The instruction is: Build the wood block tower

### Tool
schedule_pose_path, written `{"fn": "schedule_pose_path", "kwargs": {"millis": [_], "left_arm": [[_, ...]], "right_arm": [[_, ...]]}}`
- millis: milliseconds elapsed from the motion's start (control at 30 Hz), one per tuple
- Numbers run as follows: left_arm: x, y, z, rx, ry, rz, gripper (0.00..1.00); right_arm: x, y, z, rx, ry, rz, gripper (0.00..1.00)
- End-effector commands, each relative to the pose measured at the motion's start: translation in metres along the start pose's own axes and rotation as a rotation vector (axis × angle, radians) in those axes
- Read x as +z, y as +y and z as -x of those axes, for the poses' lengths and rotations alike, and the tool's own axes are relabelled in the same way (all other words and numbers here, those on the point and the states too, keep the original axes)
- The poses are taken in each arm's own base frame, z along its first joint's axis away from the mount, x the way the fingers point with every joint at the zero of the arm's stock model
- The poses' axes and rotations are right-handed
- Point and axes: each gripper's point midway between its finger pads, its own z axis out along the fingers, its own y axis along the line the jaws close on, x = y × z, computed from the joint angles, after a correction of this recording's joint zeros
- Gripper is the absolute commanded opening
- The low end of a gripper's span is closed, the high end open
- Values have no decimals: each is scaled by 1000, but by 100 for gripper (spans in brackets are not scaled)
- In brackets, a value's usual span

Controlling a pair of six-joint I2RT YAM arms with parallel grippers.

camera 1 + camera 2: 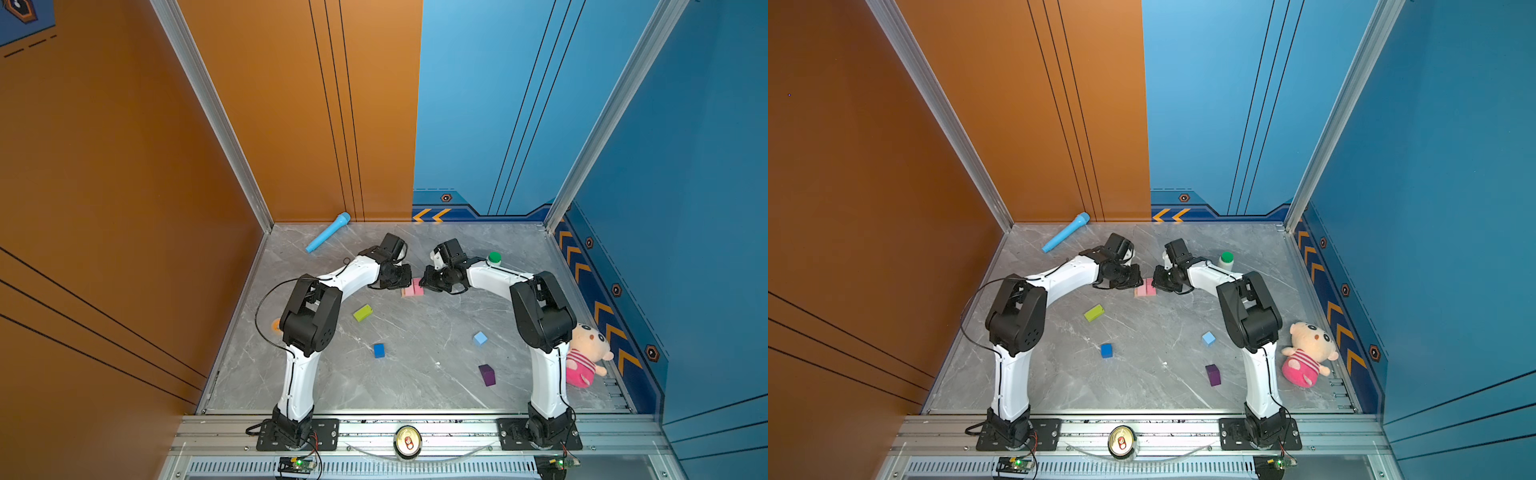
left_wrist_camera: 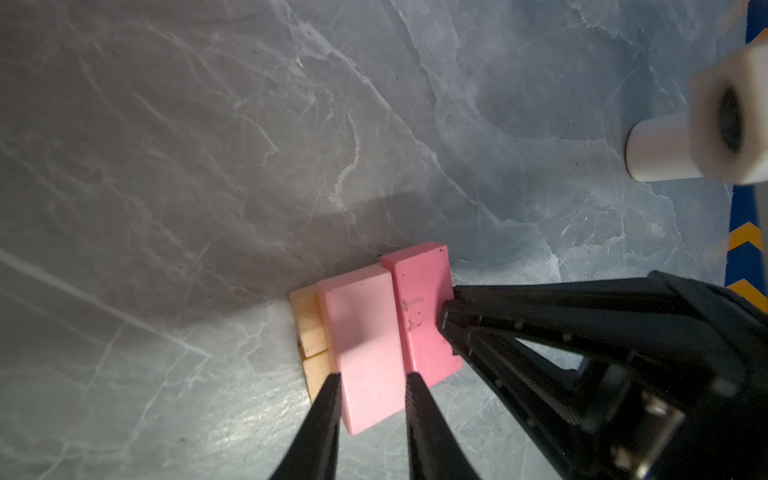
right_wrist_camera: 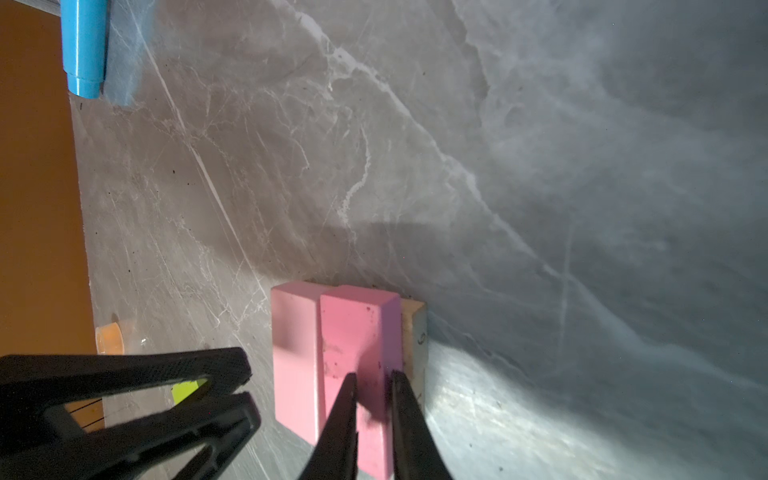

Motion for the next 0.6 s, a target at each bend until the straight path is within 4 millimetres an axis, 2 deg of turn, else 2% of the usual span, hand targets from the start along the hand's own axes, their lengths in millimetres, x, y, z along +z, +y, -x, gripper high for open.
{"fn": "schedule_pose_path", "kwargs": {"millis": [0, 567], "left_arm": [[-10, 2, -1, -7, -1, 12, 29], [-8, 3, -2, -10, 3, 15, 29]], "right_arm": [[-12, 4, -2, -11, -8, -25, 16], [-10, 4, -5, -11, 1, -26, 14]]}}
